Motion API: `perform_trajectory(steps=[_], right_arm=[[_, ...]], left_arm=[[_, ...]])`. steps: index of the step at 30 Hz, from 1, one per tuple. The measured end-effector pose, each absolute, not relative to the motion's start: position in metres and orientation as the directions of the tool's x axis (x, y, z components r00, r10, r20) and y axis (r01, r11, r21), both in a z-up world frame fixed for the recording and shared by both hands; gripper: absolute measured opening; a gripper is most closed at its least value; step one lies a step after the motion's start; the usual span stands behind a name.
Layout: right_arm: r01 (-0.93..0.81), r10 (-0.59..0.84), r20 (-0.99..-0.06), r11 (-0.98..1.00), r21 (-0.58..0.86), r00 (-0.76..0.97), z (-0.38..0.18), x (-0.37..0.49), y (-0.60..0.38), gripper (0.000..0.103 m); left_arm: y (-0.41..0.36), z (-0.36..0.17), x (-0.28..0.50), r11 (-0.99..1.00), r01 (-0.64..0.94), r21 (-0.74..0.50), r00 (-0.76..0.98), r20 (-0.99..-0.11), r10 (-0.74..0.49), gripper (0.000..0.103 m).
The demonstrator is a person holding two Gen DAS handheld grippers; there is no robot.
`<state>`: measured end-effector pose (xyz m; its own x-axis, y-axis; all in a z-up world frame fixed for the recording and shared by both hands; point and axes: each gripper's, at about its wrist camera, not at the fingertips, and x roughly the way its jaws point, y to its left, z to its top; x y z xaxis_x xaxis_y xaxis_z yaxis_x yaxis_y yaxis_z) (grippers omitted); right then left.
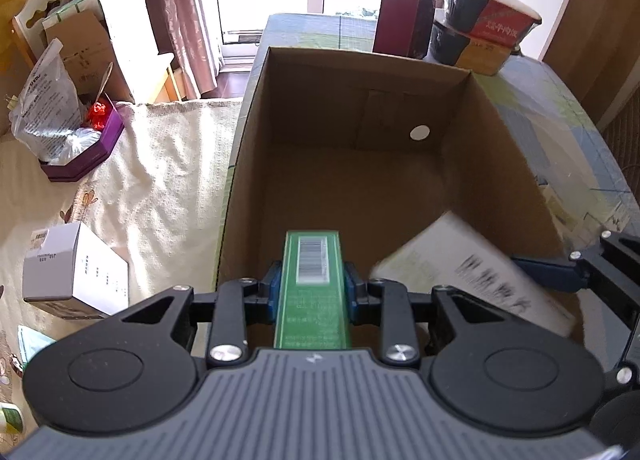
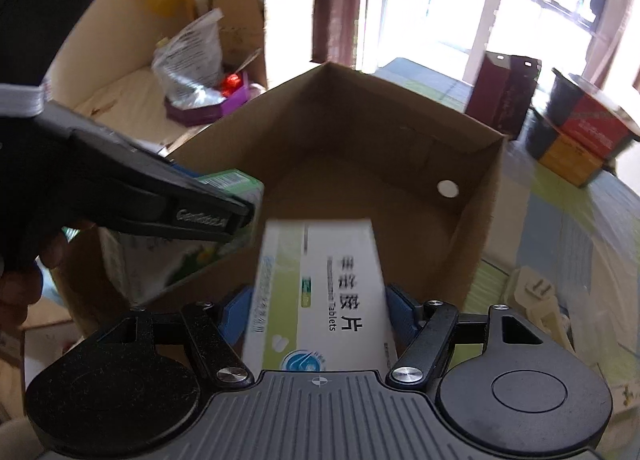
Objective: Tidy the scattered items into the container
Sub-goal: 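Carry both boxes over the cardboard box and open both tools to drop them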
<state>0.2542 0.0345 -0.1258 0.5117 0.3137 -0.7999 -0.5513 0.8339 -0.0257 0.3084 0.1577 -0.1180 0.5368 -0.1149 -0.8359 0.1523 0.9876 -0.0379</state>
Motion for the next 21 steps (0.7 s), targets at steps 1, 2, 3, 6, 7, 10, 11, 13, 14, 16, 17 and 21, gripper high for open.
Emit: perform_trajectory(steps=[1,2,3,6,7,10,11,13,14,16,17,21], right_arm=[[-0.564,0.324,-0.797,0.825,-0.025,0.509,-0.126,0.253,0.035,0.084],[-0.57,0.329,-0.79,0.821,-0.032,0.518,-0.126,0.252,0.034,0.102],[-0.574,0.332,-0.781,0.818,-0.042,0.529,-0.126,0.25,0.034,0.103],[-0.595,0.356,-0.768,0.803,-0.04,0.533,-0.125,0.248,0.032,0.103],[-0.595,0.357,-0.767,0.803,-0.04,0.533,-0.125,0.248,0.031,0.103],[-0.598,0.36,-0.765,0.801,-0.04,0.533,-0.124,0.246,0.029,0.103],[-0.6,0.363,-0.764,0.799,-0.039,0.533,-0.124,0.246,0.028,0.103],[-0.603,0.365,-0.763,0.796,-0.041,0.533,-0.122,0.243,0.027,0.103],[-0.604,0.363,-0.763,0.796,-0.045,0.535,-0.121,0.242,0.027,0.103],[-0.605,0.361,-0.762,0.794,-0.051,0.537,-0.119,0.239,0.027,0.103],[-0.605,0.36,-0.763,0.795,-0.051,0.537,-0.119,0.238,0.026,0.103],[-0.598,0.359,-0.762,0.8,-0.046,0.539,-0.114,0.233,0.023,0.103]], left_arm=[[0.157,-0.118,0.308,0.987,0.158,-0.027,0.541,-0.834,-0.11,0.031],[0.157,-0.117,0.308,0.986,0.164,-0.018,0.548,-0.83,-0.106,0.04],[0.156,-0.117,0.307,0.985,0.17,-0.009,0.554,-0.826,-0.103,0.047],[0.154,-0.114,0.306,0.983,0.185,0.004,0.562,-0.821,-0.102,0.049],[0.152,-0.113,0.306,0.982,0.188,0.013,0.564,-0.82,-0.097,0.049],[0.149,-0.112,0.304,0.979,0.2,0.032,0.568,-0.818,-0.09,0.057],[0.148,-0.112,0.303,0.979,0.201,0.036,0.571,-0.816,-0.087,0.06],[0.146,-0.111,0.301,0.979,0.2,0.048,0.575,-0.815,-0.077,0.062],[0.145,-0.11,0.301,0.978,0.2,0.053,0.575,-0.815,-0.073,0.062],[0.145,-0.108,0.299,0.979,0.198,0.052,0.573,-0.816,-0.072,0.062],[0.145,-0.107,0.299,0.979,0.197,0.051,0.572,-0.817,-0.072,0.063],[0.146,-0.102,0.293,0.98,0.191,0.053,0.573,-0.817,-0.068,0.066]])
